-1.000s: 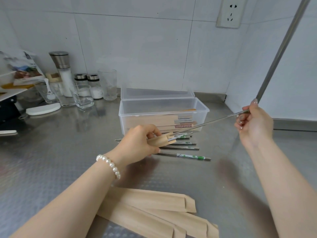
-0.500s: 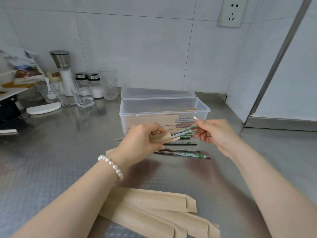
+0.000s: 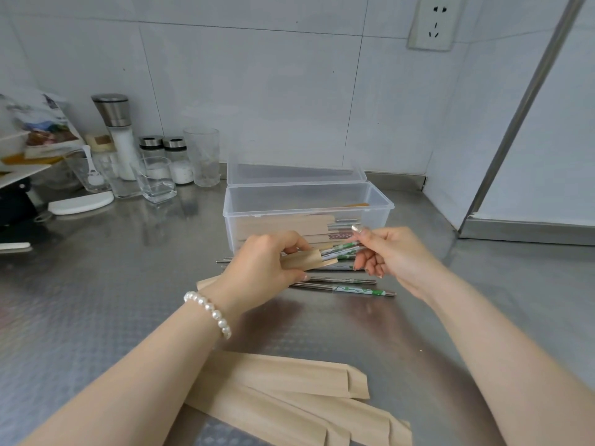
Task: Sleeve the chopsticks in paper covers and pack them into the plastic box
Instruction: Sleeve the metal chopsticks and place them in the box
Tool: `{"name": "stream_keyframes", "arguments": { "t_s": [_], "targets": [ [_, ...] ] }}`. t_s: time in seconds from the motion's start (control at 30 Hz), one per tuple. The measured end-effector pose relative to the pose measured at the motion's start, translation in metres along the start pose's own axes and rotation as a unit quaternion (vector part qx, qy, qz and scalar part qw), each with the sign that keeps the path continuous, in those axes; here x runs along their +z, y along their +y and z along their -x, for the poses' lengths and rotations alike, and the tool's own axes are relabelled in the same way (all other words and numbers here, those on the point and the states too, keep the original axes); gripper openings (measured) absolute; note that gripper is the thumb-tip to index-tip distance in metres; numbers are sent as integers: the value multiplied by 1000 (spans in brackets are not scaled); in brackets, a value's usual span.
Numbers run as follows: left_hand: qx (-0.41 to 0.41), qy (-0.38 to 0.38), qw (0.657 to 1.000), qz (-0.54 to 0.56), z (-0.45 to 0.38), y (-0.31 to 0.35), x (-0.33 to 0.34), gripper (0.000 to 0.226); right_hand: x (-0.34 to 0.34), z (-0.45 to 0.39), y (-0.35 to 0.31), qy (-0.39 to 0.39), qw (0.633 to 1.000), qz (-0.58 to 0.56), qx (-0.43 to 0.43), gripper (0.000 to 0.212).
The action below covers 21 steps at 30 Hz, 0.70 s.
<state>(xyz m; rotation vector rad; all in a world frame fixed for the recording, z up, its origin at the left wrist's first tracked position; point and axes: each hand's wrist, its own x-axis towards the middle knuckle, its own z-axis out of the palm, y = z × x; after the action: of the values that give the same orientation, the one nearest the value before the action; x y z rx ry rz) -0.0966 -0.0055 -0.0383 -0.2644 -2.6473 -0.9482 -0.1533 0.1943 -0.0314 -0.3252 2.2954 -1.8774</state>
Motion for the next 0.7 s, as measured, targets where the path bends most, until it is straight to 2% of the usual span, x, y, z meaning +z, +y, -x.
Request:
{"name": "stream_keyframes", "arguments": {
  "t_s": [0.1, 0.3, 0.33, 0.4, 0.47, 0.5, 0.57, 0.7],
  "targets": [
    [4, 4, 1000, 4, 0, -1, 0, 34, 0, -1, 0, 17, 998, -58, -15, 14],
    [38, 29, 999, -1, -2, -3, -2, 32, 3, -6, 3, 74, 991, -106, -18, 20],
    [54, 64, 997, 1, -4, -5, -5, 30, 1, -7, 2, 87, 990, -111, -18, 20],
    [81, 185, 979, -11, -8, -11, -15, 28, -8, -8, 0, 117, 984, -131, -22, 20],
    [58, 289, 955, -10, -11, -19, -27, 36, -22, -8, -6, 156, 976, -151, -32, 20],
    [31, 312, 950, -3, -12, -23, -32, 40, -30, -7, -9, 178, 971, -157, -41, 20],
    [-14, 301, 954, -1, -15, -33, -36, 49, -47, -7, -14, 227, 958, -167, -61, 20],
    [-35, 213, 976, 2, -17, -42, -26, 56, -65, -15, -24, 288, 936, -199, -43, 20]
  ]
}}
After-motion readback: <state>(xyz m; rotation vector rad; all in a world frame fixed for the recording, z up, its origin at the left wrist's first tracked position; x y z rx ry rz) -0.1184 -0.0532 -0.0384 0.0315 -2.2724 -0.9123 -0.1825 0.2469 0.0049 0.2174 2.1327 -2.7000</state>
